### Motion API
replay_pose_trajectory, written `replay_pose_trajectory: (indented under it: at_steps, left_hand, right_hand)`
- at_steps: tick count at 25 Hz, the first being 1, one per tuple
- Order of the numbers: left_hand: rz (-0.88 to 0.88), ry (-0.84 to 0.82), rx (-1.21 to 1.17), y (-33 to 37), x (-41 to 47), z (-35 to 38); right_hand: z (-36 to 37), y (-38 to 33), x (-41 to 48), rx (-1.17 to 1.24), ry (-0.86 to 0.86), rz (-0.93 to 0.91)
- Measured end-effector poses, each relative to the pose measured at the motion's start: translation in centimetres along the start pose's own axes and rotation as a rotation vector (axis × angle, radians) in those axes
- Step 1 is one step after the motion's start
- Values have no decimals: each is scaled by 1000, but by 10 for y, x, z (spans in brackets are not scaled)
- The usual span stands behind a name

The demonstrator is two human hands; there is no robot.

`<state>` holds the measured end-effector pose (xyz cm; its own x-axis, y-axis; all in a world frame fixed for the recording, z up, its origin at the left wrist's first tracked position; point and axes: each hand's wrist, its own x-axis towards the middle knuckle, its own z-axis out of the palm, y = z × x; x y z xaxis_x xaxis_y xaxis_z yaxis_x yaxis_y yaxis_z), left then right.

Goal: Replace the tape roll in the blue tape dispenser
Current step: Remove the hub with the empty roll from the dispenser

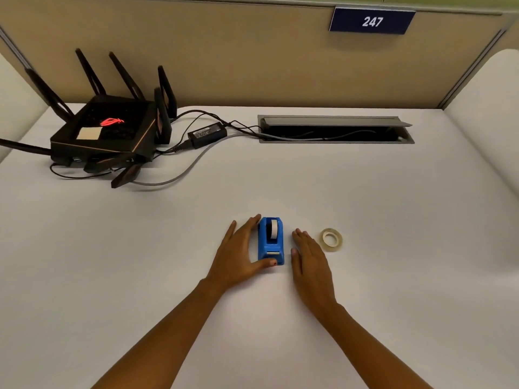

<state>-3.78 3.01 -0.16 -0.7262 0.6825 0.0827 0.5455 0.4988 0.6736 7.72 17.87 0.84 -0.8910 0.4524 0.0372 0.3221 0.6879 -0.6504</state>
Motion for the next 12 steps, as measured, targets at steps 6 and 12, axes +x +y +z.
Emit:
replay_pose_trajectory:
  at_steps: [6, 12]
  left_hand:
    - [7, -4, -32, -3, 4, -1]
    - [20, 27, -40, -4, 3, 0]
  right_hand:
    - [-22, -18, 20, 233, -23, -15]
    - [-31, -36, 52, 10, -219, -163]
